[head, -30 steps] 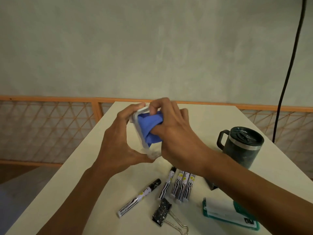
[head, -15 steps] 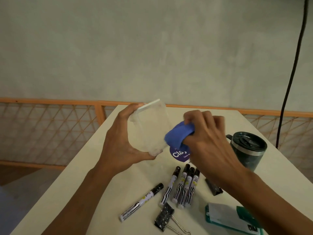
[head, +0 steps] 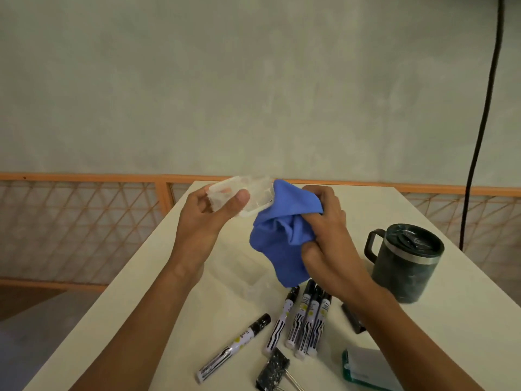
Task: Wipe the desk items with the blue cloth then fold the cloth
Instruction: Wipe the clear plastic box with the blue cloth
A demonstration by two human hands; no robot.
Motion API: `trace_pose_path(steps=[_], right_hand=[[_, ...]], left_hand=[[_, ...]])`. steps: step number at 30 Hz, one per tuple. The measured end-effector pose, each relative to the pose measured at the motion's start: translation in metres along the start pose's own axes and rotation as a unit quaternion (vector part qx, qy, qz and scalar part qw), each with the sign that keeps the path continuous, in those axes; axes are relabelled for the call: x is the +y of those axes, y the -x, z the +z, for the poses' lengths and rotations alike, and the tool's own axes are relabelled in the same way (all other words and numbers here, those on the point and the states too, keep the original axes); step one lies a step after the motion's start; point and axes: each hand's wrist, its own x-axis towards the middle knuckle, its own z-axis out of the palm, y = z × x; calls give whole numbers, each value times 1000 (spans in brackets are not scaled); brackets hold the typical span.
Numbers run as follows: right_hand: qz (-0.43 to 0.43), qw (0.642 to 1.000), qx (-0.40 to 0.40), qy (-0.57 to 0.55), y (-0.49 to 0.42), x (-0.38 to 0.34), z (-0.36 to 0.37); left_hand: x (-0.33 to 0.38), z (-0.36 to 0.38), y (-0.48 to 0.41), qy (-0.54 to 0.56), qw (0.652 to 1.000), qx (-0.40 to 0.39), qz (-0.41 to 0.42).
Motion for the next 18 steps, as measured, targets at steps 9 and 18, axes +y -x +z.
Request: trace_pose_path(steps=[9,18], right_hand=[[-14,991,134,-13,-36,-23,15],[-51,975,215,-22,-51,-21,-4]], left_hand=[[16,22,-28,-26,999,-33,-22],[30,20,-36,-8,997,-68,-33]])
